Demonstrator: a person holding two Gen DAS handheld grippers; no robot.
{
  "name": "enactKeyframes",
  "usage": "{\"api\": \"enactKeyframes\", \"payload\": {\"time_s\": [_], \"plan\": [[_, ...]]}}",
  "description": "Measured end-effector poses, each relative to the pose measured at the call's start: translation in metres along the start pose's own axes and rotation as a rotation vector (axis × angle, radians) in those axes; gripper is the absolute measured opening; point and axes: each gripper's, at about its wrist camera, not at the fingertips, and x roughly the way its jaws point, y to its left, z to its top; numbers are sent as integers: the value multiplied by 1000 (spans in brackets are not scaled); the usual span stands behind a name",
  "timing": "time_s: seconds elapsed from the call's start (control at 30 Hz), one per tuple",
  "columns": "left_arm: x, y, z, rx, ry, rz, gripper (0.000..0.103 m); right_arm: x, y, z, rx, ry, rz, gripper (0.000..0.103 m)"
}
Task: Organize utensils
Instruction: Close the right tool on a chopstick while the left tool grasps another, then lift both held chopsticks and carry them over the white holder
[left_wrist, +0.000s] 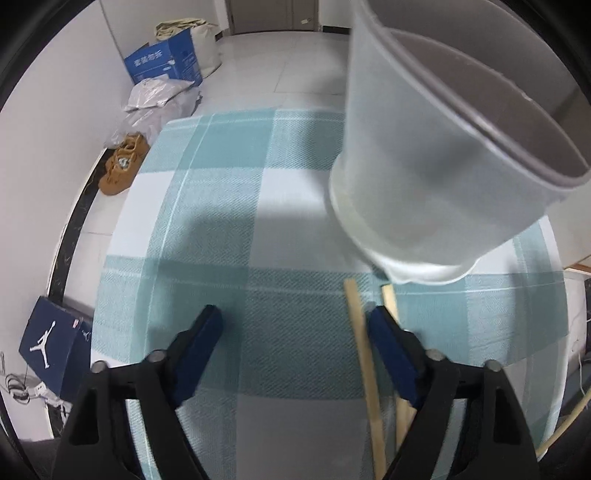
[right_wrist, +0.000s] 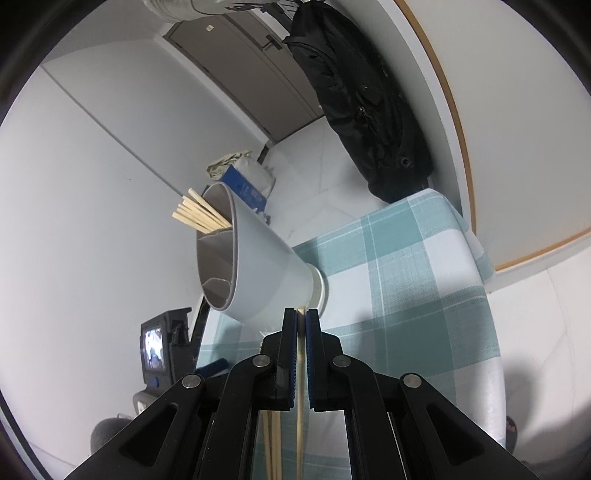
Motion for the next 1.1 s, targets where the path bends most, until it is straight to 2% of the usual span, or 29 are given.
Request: {"api": "enactKeyframes", "payload": {"time_s": [0.13,0.17,0.2,0.23,0.27,0.43,0.53,0.93,1.1], "plan": [[-3,-7,-1,35,-23,-23,49,1,-3,1,3,1,-14,4],[-4,-9,-1,40,-27,-25,35,2,-4,1,2,2,-21,4],[-6,-9,-1,44,-31,-29,27,2,-5,1,2,3,-26,4],[-7,-9,-1,48,-33,-37,13,3,-5,1,4,4,-30,4],[-7,-9,-2,47,-31,-46,7,4,-6,0,6,6,-31,4],[-9,-4,-1,13,-34,-84,3,5,-5,-3,-12,6,-44,4],[-18,-2,1,3,-67,-100,3,5,-3,-5,-32,-2,-56,4],[-81,5,-3,-28,-296,-198,2,4,12,-17,-84,-14,-74,4],[-95,16,-4,-37,-358,-238,2,-2,30,-20,-136,-46,-60,4]]}}
